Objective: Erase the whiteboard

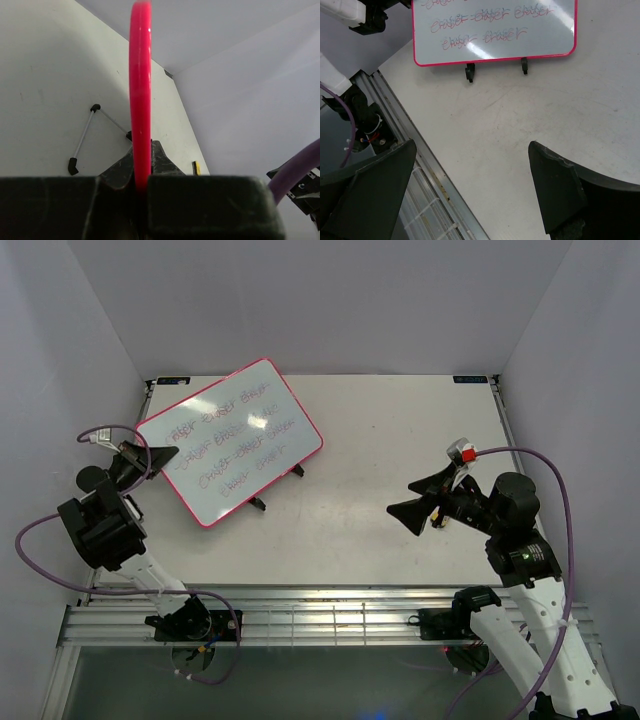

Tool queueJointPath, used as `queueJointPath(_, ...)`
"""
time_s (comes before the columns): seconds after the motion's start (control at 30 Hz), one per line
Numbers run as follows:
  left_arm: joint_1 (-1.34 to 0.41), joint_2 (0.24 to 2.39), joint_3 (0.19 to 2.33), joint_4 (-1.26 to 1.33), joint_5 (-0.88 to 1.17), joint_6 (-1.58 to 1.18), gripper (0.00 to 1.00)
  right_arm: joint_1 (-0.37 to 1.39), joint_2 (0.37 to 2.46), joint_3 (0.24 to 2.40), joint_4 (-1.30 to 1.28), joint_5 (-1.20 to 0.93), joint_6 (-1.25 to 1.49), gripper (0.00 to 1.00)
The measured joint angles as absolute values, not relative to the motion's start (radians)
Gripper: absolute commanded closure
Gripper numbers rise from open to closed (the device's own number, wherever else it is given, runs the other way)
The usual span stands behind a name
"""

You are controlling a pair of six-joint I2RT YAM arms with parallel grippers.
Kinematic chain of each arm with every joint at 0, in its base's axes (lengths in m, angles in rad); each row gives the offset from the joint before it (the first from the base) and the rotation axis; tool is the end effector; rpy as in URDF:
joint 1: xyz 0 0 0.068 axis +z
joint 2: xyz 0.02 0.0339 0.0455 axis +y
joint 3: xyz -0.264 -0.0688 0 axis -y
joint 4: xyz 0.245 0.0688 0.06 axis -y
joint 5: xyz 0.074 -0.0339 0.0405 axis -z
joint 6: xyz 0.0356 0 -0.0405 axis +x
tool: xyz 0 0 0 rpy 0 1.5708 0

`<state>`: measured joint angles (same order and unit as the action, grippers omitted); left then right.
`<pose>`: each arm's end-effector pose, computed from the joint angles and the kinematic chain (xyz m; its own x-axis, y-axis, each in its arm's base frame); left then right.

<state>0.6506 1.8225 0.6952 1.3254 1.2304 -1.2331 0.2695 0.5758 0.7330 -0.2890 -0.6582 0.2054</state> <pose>0.2823 0.1727 0.1905 -0.4512 -0.7393 -0.4999 0.3244 0.3859 -0.8636 0.1219 0.0562 0.3414 -0.2862 0.0883 -0.9541 -0.7526 0.5956 0.2809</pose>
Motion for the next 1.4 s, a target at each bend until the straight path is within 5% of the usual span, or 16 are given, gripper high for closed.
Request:
queueJointPath(0.4,0.642,1.682,0.739,1.301,1.214,-1.279,1.0,0.271,0.585,0.737,-0.289,-0.657,0.207,0.02)
queueJointPath(0.57,0.537,1.651,0.812,1.291,1.172,-1.282,1.0,0.271,0.587,0.737,-0.289,-0.596,0.225,0.1)
queueJointPath(0.9,0.002,1.417,0.853,0.575,1.066,-0.914,1.0,0.271,0.612,0.695,-0.281,-0.222,0.348,0.1)
queueJointPath(1.13,-0.009,1.33,0.807,0.162,0.976,-0.81,1.0,0.262,0.695,0.739,-0.366,0.118,0.337,0.1)
queueJointPath(1.4,-0.015,1.183,0.733,-0.116,0.855,-0.789,1.0,0.207,1.037,0.778,-0.428,0.209,0.31,0.06)
